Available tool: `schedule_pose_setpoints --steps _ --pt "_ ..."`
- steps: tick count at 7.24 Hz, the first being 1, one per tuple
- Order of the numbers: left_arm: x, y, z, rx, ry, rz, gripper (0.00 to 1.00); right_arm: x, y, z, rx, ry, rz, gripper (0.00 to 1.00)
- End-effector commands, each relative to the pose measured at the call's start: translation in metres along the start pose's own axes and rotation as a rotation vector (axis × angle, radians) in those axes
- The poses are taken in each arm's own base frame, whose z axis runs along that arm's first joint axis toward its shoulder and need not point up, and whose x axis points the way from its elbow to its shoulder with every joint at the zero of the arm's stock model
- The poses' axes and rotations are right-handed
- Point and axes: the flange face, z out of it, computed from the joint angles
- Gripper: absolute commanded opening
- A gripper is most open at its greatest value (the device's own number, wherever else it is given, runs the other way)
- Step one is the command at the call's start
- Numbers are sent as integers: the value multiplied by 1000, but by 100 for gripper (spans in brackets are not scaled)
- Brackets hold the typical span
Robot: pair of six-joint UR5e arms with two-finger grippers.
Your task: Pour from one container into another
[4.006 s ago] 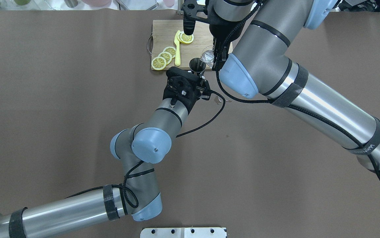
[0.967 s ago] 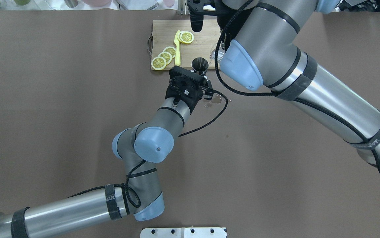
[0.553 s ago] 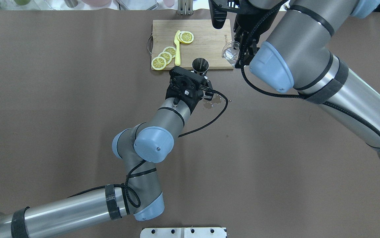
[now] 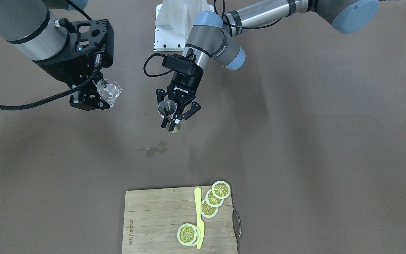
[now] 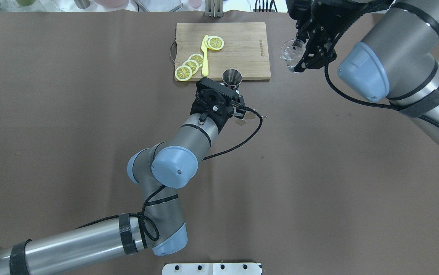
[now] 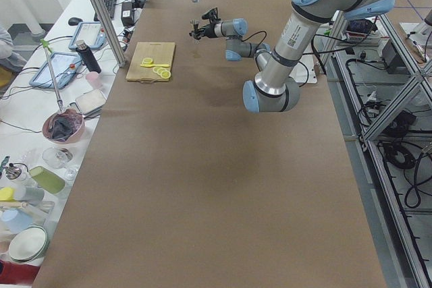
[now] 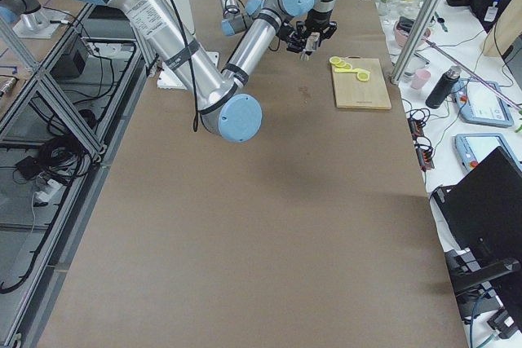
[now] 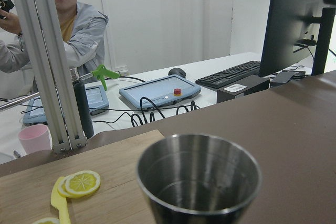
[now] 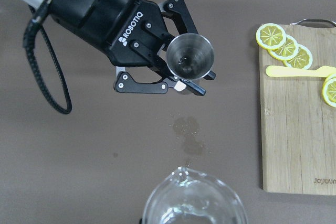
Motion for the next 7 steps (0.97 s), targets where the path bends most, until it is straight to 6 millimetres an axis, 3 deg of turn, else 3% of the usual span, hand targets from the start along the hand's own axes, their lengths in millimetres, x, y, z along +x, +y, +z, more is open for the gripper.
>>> schedule_pose_setpoints --steps 1,4,5,6,7 --pt "-21 10 -15 -11 12 7 0 -13 38 1 50 20 -29 0" --pt "-57 19 -42 -31 39 8 0 -27 81 12 111 32 -74 0" --pt "-65 14 -53 -40 71 0 0 -31 95 16 133 21 -80 0" --pt "-89 18 -70 -40 65 3 0 -37 113 22 154 16 -92 0" --pt "-117 25 -75 -47 38 14 0 -45 128 29 175 14 -112 0"
